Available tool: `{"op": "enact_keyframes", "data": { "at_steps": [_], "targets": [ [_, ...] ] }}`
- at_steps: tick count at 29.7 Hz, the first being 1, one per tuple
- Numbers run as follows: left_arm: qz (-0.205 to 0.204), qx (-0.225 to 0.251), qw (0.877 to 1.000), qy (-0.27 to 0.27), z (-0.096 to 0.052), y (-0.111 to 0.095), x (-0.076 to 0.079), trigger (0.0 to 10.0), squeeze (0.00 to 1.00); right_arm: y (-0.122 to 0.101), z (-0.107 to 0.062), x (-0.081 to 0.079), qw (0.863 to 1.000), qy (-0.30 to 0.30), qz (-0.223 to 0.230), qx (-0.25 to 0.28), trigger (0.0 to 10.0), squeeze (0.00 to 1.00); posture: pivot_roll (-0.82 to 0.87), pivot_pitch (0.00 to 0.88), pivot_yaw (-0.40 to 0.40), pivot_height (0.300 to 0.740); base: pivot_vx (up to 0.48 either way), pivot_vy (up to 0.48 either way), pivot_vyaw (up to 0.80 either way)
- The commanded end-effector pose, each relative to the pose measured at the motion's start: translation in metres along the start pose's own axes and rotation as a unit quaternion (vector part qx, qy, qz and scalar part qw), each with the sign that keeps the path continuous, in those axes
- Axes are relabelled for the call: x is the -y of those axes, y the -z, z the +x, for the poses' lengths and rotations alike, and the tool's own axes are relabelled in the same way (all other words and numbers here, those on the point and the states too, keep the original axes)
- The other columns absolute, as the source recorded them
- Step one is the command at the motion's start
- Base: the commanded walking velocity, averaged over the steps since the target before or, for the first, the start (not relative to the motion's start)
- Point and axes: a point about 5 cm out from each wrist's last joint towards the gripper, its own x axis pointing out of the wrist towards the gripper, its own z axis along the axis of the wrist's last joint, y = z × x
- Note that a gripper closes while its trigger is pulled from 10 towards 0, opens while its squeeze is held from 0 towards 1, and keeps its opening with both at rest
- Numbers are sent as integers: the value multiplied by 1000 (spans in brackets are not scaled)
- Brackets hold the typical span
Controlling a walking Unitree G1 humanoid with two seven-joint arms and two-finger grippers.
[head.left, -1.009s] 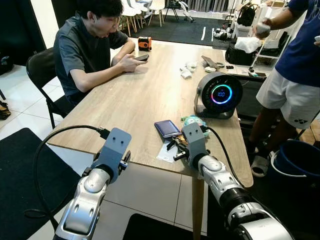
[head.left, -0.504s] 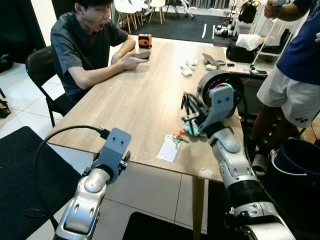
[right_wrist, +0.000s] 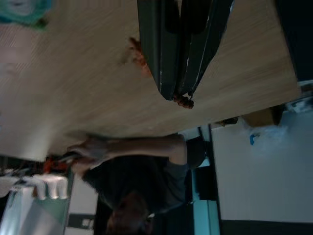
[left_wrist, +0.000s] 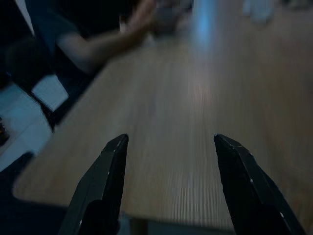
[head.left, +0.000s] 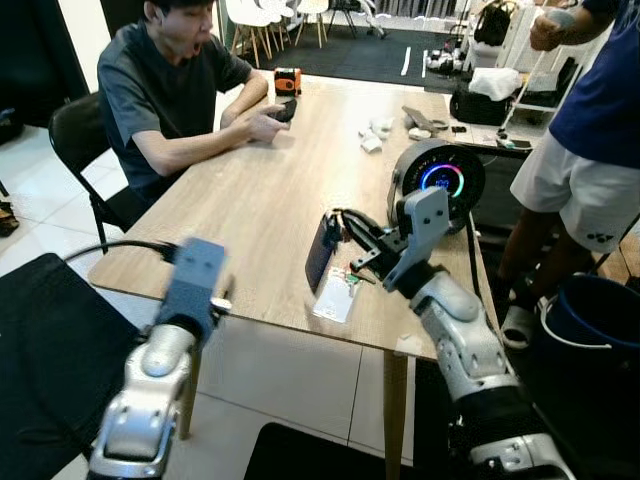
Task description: Hang keys on a hook
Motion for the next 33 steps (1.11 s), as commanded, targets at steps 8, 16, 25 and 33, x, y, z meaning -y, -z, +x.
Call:
{"op": "enact_keyframes", "data": {
  "at_steps": [8,16,25,33],
  "targets": [
    [8,31,990,137,-26,-22,7,10000,0,-17,10,-23,999,-22,-9,37,10000,0,152,147,-32,740,0,0,0],
    [-24,50,977,205,-28,-37,28,10000,0,-20,17,-40,998,-52,2,43,10000,0,154,135,-43,740,0,0,0],
    [-28,64,966,249,-25,-45,48,10000,0,-14,21,-54,997,-73,15,34,10000,0,150,132,-44,740,0,0,0],
    [-4,65,973,222,-17,-43,52,9373,0,-3,20,-64,995,-90,38,11,10000,0,150,133,-48,740,0,0,0]
  ]
}}
